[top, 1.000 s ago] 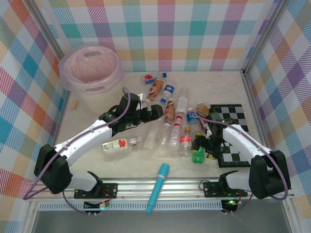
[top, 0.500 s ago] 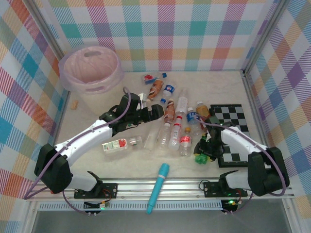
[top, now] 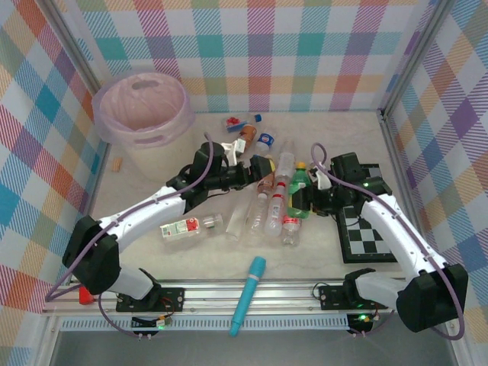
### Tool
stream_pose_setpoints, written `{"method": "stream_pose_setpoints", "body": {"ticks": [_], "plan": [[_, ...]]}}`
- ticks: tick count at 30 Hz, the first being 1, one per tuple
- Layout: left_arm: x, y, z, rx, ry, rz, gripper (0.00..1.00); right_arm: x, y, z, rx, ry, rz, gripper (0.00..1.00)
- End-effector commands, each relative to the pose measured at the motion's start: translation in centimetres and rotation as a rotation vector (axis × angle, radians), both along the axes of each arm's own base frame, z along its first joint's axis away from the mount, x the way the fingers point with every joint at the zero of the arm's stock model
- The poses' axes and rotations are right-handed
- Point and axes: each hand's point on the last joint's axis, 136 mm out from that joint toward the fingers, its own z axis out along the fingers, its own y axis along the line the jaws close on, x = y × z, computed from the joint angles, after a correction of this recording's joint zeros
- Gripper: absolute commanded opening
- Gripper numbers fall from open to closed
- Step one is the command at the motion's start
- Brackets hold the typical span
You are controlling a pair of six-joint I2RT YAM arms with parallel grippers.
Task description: Put the plastic bottles in the bin
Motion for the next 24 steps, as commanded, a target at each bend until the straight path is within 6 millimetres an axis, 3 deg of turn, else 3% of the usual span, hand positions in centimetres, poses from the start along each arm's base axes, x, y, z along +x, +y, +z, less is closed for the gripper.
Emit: {"method": "stream_pose_setpoints", "body": {"ticks": [1, 11, 19, 24], "plan": [[-1.6, -2.2, 2.2, -0.101, -0.011, -0.103, 1.00, 0.9, 3.5, 4.8, 0.218, -0.168, 0.190, 0.50], [-1.4, -4.0, 1.0, -0.100, 0.026, -0.123, 0.91, 1.6, 6.8, 5.8, 0.290, -0.223, 0.310, 0.50], [-1.0, -4.4, 1.4, -0.120, 0.028, -0.120, 0.70, 2.8, 7.6, 5.0, 0.278, -0.230, 0.307, 0.50], [-0.7, -4.4, 1.5, -0.104, 0.025, -0.113, 0.61, 3.4, 7.6, 4.7, 0.252, -0.238, 0.295, 0.58]]}}
